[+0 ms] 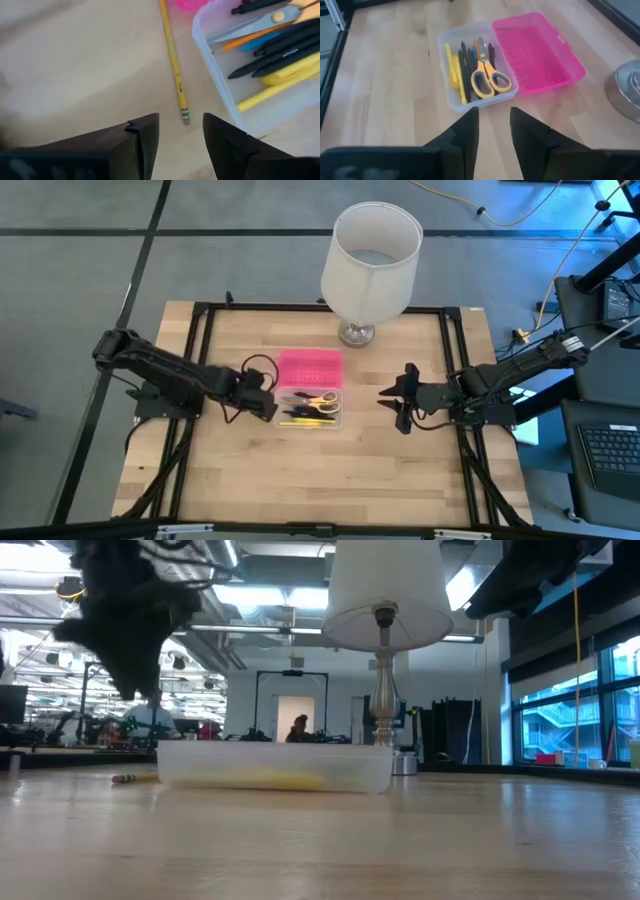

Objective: Pick & place school supplies into a supply box
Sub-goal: Put the yellow pencil into the supply box

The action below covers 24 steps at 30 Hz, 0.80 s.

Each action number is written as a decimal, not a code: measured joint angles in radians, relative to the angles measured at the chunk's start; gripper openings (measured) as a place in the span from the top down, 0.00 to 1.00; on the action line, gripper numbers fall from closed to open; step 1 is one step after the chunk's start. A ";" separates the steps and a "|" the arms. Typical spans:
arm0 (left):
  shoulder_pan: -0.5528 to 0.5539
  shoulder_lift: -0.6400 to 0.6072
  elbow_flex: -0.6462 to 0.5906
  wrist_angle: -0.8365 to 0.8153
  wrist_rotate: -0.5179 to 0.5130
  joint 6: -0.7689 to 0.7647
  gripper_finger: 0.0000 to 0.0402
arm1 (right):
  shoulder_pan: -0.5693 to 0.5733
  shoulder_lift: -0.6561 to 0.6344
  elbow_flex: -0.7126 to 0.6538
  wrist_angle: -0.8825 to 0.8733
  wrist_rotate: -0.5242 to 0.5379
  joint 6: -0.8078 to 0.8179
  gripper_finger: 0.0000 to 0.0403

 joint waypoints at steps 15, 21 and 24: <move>-0.055 0.082 -0.161 0.289 0.042 -0.107 0.64 | -0.026 0.000 0.000 0.008 -0.002 0.004 0.72; -0.063 0.181 -0.160 0.348 0.072 -0.089 0.64 | -0.026 0.000 0.000 0.008 -0.002 0.005 0.72; -0.063 0.214 -0.158 0.341 0.085 -0.099 0.64 | -0.026 0.000 0.000 0.008 -0.002 0.006 0.72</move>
